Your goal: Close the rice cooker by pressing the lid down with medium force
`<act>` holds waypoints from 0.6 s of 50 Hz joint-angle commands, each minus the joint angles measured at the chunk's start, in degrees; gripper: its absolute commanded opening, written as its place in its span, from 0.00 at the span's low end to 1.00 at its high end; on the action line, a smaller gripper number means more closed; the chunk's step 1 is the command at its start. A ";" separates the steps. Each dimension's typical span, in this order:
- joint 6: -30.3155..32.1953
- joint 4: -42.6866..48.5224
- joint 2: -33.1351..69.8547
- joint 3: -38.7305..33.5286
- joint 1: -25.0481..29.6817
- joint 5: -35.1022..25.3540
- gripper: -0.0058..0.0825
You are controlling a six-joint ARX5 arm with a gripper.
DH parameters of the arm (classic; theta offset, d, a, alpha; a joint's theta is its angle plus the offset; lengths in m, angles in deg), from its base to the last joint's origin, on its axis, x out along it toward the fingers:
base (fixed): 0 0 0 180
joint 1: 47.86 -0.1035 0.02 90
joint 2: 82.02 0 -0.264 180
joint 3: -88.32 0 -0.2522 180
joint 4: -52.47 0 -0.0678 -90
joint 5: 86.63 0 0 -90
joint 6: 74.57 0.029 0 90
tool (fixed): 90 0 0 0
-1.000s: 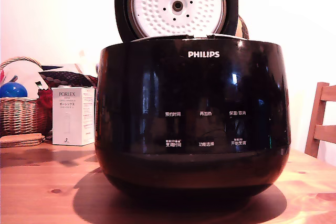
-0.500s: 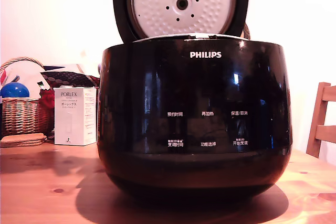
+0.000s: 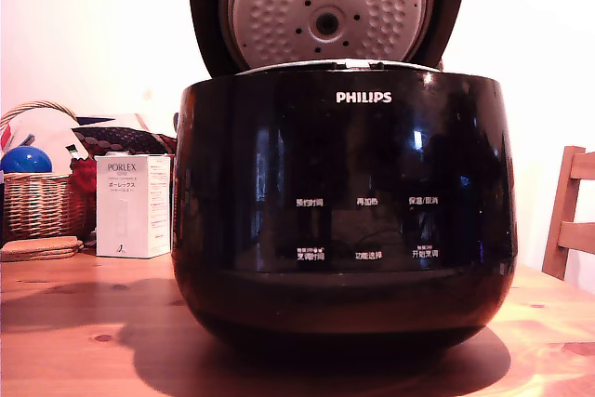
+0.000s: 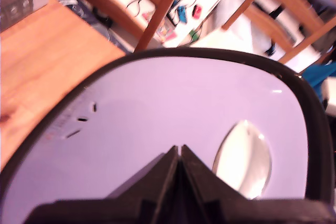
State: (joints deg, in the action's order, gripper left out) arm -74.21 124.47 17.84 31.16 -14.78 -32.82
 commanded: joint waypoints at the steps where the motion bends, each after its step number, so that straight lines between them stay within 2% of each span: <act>1: 0.98 1.70 -0.09 -0.20 1.27 1.97 0.04; 14: 4.59 8.61 -0.11 -0.20 2.84 10.40 0.04; 30: 4.17 7.39 -2.19 -2.36 3.96 11.43 0.04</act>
State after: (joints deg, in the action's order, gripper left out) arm -70.01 132.77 17.53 31.05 -11.30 -21.52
